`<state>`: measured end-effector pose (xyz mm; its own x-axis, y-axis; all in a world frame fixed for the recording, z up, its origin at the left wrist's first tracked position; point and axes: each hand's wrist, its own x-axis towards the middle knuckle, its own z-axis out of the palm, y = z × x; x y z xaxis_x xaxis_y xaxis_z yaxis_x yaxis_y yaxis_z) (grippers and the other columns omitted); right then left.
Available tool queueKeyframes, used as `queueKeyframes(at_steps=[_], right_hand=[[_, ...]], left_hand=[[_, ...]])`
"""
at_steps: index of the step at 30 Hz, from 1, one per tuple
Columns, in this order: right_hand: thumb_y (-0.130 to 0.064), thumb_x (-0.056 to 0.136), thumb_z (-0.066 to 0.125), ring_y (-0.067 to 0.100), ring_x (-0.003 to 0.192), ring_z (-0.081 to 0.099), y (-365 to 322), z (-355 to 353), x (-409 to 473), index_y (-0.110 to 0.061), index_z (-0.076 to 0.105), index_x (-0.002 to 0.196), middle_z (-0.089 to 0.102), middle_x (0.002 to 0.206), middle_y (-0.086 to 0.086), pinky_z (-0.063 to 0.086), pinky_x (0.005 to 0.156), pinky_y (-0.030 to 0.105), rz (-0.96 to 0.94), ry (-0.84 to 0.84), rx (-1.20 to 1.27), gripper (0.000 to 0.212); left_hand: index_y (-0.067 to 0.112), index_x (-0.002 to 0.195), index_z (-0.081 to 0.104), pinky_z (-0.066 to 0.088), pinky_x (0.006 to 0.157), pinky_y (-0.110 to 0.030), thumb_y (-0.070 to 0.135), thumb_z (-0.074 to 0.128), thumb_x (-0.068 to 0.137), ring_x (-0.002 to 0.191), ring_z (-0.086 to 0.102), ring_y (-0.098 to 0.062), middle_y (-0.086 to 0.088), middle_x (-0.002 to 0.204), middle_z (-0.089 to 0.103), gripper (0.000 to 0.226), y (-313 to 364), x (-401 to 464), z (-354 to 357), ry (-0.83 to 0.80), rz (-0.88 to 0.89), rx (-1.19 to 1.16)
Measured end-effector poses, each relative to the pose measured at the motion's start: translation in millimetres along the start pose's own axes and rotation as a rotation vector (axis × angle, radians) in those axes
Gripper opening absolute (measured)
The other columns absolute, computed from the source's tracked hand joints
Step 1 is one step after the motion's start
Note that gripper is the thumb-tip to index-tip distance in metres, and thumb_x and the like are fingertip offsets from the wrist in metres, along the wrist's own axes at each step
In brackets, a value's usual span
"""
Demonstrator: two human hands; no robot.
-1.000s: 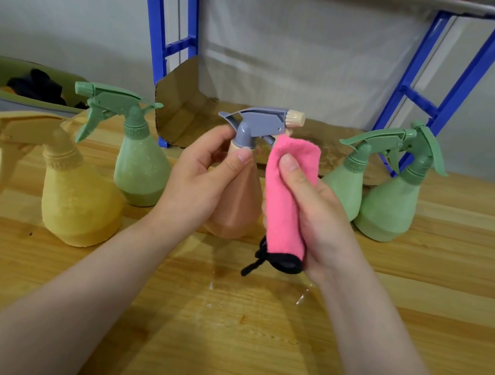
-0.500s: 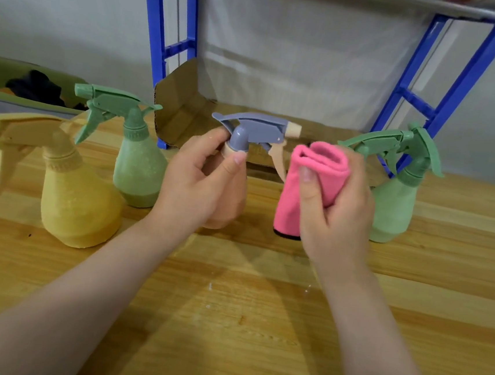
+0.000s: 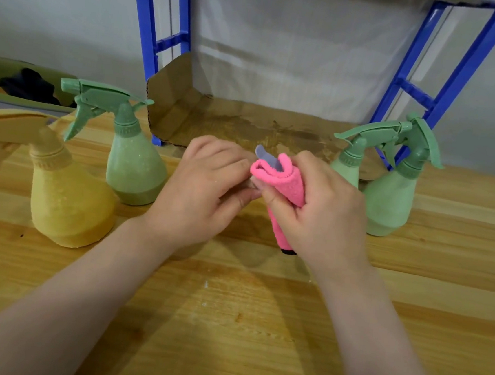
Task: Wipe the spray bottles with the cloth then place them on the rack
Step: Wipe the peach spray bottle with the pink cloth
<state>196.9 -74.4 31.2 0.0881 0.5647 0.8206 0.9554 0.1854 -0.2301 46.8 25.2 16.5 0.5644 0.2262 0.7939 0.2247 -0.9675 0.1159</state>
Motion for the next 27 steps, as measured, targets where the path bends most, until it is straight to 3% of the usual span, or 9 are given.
queueKeyframes(at_steps=[5,8,11,14,16,20,22,25,27], right_hand=[[-0.05,0.097,0.056,0.011,0.055,0.048,-1,3,-2,-0.014,0.06,0.076,0.055,0.064,-0.007,0.038,0.051,0.029,-0.013,0.111,-0.082,0.043],[-0.056,0.099,0.043,0.011,0.054,0.05,-6,6,-3,-0.016,0.062,0.074,0.055,0.06,-0.008,0.037,0.051,0.028,0.089,0.151,-0.033,0.05],[-0.055,0.097,0.042,0.01,0.05,0.046,-11,13,-4,-0.025,0.052,0.064,0.044,0.051,-0.011,0.036,0.052,0.028,0.369,0.209,0.248,0.046],[-0.047,0.095,0.049,0.002,0.062,0.055,-12,14,-4,-0.028,0.064,0.081,0.053,0.063,-0.013,0.045,0.062,0.022,0.414,0.21,0.51,0.028],[-0.04,0.094,0.056,-0.006,0.074,0.057,-9,11,-3,-0.034,0.06,0.094,0.059,0.078,-0.017,0.045,0.07,0.013,0.299,0.187,0.477,0.007],[-0.053,0.091,0.056,0.01,0.07,0.06,1,10,-6,-0.016,0.066,0.09,0.066,0.077,-0.007,0.048,0.065,0.028,0.251,0.171,0.218,0.039],[-0.06,0.09,0.051,0.011,0.063,0.057,1,10,-7,-0.02,0.065,0.08,0.061,0.066,-0.009,0.045,0.06,0.029,0.287,0.175,0.156,0.044],[-0.07,0.092,0.035,0.01,0.052,0.046,-1,8,-4,-0.039,0.042,0.062,0.041,0.052,-0.017,0.036,0.052,0.027,0.318,0.152,0.103,0.043],[-0.069,0.094,0.027,0.017,0.046,0.044,0,7,-3,-0.034,0.032,0.056,0.036,0.048,-0.013,0.037,0.048,0.032,0.319,0.116,0.059,0.052]], left_hand=[[0.009,0.106,0.068,0.04,0.091,-0.044,0.028,0.058,0.095,0.101,0.059,-0.021,0.015,0.102,0.056,0.024,4,1,-1,0.002,-0.001,-0.007],[0.008,0.107,0.068,0.04,0.091,-0.046,0.028,0.059,0.095,0.102,0.061,-0.021,0.008,0.103,0.065,0.025,5,1,-2,0.0,-0.007,0.021],[0.008,0.101,0.067,0.039,0.09,-0.043,0.029,0.06,0.095,0.101,0.06,-0.021,0.011,0.1,0.061,0.023,4,0,0,-0.007,-0.032,0.026],[0.011,0.098,0.064,0.038,0.09,-0.042,0.033,0.056,0.096,0.096,0.056,-0.015,0.023,0.097,0.049,0.024,2,-1,2,-0.002,-0.113,-0.046],[0.013,0.096,0.061,0.038,0.089,-0.043,0.036,0.053,0.097,0.093,0.052,-0.01,0.026,0.092,0.046,0.024,1,-2,2,0.007,-0.152,-0.086],[0.012,0.097,0.063,0.039,0.09,-0.048,0.035,0.054,0.095,0.094,0.055,-0.012,0.02,0.094,0.051,0.025,3,-2,4,0.014,-0.187,-0.124],[0.014,0.096,0.062,0.039,0.09,-0.048,0.035,0.054,0.095,0.093,0.053,-0.01,0.024,0.094,0.05,0.023,4,-2,5,0.013,-0.186,-0.126],[0.013,0.097,0.063,0.039,0.089,-0.048,0.035,0.054,0.096,0.092,0.051,-0.008,0.026,0.094,0.048,0.024,3,-3,6,0.015,-0.18,-0.106],[0.012,0.1,0.065,0.039,0.089,-0.047,0.035,0.055,0.096,0.093,0.051,-0.008,0.022,0.095,0.05,0.026,2,-3,6,0.023,-0.178,-0.082]])
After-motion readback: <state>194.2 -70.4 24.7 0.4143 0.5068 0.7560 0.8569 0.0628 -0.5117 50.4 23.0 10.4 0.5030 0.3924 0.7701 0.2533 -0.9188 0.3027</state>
